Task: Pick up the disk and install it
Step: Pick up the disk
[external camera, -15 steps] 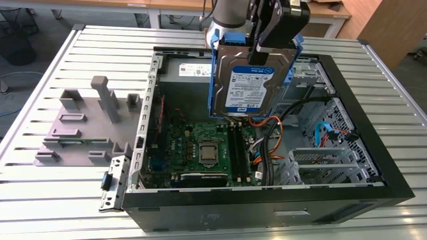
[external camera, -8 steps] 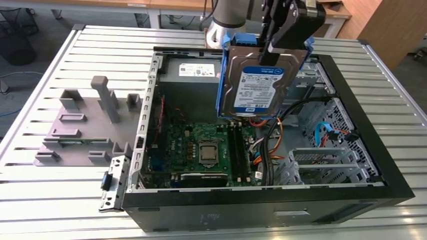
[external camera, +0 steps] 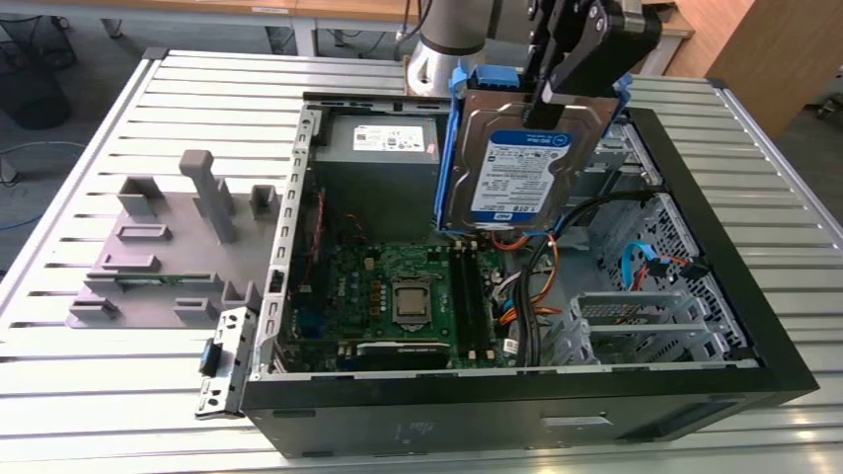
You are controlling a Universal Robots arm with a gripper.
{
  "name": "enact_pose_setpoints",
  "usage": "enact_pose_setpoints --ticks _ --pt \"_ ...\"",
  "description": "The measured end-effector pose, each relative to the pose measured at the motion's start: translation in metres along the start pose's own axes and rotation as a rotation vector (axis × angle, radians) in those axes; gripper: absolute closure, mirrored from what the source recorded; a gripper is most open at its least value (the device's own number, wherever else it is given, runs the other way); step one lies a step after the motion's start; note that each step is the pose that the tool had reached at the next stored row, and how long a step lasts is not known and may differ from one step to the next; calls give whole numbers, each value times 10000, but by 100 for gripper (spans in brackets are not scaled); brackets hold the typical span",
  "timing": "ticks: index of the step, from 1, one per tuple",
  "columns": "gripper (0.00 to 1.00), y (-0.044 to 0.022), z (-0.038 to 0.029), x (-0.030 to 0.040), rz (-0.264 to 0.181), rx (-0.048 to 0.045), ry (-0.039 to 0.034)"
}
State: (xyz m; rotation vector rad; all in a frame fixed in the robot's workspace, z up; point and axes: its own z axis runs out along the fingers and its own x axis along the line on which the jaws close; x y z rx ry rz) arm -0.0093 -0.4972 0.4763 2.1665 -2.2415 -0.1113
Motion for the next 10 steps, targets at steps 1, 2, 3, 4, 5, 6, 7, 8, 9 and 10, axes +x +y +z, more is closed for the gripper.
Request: enact_pose_setpoints --ticks 1,2,3,4,5,6,7,8,9,10 --pt "65 -1 -2 2 0 0 -2" --pt "65 -1 -3 8 -1 -1 -1" --pt "65 -3 -3 20 -2 -1 -1" --pt "65 -3 -4 34 -1 -2 -1" --pt "65 -3 -5 52 0 -1 -2" --pt "65 -5 -6 74 -1 -2 -1" --pt "65 -6 -6 98 0 -1 -2" --pt "65 -7 -7 122 0 -1 -2" --pt "65 -8 -9 146 0 -1 -1" --pt "65 -9 -9 171 -1 -1 -1"
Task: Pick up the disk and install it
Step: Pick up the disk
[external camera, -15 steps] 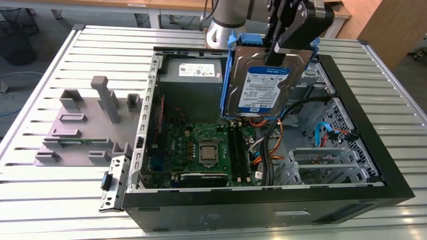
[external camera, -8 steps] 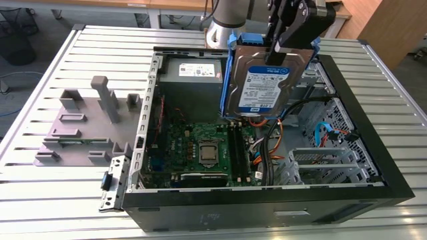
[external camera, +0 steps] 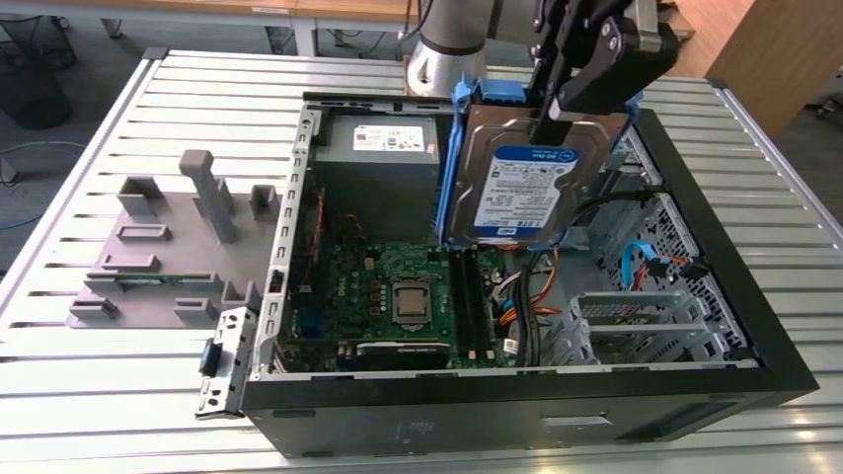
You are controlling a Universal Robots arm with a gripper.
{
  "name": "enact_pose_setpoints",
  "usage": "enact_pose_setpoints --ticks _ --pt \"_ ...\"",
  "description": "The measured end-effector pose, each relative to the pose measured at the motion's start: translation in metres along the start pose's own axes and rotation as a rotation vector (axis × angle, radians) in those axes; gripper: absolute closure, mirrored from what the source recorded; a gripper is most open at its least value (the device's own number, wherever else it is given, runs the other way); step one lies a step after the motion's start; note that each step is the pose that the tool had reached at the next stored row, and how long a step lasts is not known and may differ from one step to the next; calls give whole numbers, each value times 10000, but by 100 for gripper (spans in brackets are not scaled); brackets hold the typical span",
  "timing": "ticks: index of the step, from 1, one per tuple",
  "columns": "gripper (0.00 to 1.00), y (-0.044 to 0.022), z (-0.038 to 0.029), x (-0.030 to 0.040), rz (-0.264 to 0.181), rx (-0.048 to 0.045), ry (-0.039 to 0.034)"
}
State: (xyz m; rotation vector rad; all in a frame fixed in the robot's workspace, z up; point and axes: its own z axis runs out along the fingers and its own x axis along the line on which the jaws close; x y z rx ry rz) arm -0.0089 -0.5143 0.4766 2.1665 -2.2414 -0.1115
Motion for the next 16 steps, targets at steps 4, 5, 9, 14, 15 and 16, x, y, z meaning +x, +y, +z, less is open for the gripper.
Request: enact_pose_setpoints --ticks 4,5,9,14,15,16 --pt "65 -5 -4 101 0 0 0" --pt "65 -6 -5 126 1 0 0" --pt "65 -12 -9 237 0 0 0" --pt "65 -19 -14 384 1 0 0" --pt "65 -20 -15 413 0 0 0" --pt "65 -22 -16 443 0 0 0"
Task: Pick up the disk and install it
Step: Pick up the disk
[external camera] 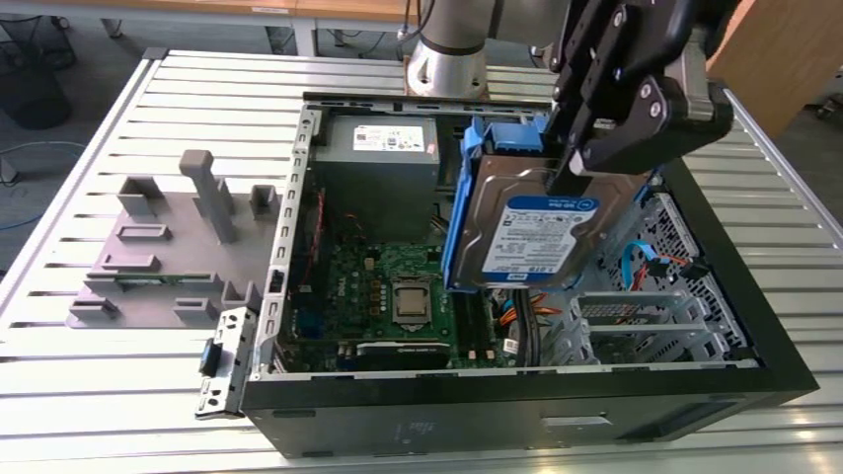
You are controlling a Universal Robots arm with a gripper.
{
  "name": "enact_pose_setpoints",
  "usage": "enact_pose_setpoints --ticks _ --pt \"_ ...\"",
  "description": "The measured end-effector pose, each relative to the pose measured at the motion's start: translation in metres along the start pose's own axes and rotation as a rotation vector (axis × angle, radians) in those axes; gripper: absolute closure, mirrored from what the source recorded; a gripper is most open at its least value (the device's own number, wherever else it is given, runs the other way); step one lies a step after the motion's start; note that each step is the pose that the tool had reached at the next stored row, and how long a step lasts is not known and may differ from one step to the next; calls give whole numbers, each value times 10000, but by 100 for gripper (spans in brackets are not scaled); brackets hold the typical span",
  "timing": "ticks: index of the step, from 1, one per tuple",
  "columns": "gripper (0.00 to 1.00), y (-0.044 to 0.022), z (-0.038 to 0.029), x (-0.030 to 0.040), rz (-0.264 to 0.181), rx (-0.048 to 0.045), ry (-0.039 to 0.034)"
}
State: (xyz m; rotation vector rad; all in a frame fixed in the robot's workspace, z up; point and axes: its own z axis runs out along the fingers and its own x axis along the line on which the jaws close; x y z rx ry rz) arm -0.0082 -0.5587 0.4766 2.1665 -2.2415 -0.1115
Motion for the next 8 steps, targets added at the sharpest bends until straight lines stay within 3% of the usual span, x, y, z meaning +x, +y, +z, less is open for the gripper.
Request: enact_pose_setpoints --ticks 4,8 --pt "65 -6 -3 79 1 0 2" --pt "65 -30 -4 92 1 0 10"
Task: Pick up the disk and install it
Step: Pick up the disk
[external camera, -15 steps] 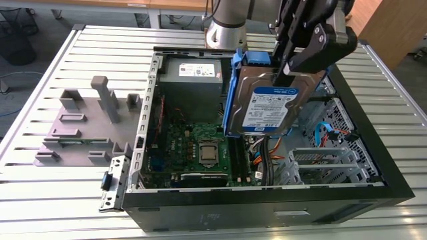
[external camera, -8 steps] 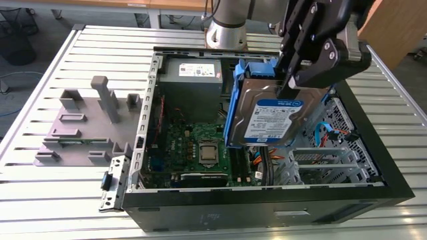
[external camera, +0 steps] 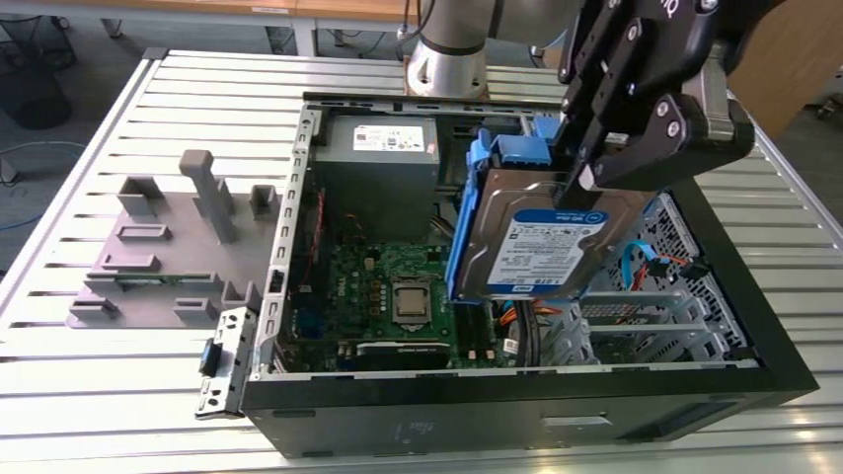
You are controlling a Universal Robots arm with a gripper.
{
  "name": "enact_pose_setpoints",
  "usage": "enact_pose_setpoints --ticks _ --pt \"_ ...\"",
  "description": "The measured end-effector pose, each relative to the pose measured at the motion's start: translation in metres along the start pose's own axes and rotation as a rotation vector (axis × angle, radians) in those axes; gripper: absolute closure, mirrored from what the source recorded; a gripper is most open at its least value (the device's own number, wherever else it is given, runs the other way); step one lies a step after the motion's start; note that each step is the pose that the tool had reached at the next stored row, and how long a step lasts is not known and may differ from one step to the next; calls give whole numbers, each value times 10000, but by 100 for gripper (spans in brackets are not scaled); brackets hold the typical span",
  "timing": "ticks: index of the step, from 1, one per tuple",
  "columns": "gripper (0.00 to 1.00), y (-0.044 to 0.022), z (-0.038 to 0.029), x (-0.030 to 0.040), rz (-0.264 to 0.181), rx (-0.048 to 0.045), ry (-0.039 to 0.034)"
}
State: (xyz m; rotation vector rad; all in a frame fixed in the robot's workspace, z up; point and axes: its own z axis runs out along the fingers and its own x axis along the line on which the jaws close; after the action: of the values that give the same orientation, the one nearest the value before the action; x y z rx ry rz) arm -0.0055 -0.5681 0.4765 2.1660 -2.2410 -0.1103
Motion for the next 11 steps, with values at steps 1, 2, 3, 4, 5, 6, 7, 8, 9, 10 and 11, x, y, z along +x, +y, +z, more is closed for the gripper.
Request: enact_pose_setpoints --ticks 1,2,3,4,5,6,7,8,9,10,11 --pt "65 -14 -1 0 0 0 2" --pt "65 -30 -1 1 1 -1 3" --pt "65 -49 -2 1 1 -1 5" --pt "65 -70 -3 0 1 -2 4" --pt "65 -94 -4 -1 1 -2 4" --pt "65 -120 -4 -1 0 -2 3" --pt "65 -146 -6 -1 0 -3 3" --pt "65 -173 -7 -2 0 -4 4" --pt "65 -202 -9 -2 1 -5 4" --pt "65 -233 -10 -3 1 -7 4" --pt "65 -265 -12 -3 1 -9 5"
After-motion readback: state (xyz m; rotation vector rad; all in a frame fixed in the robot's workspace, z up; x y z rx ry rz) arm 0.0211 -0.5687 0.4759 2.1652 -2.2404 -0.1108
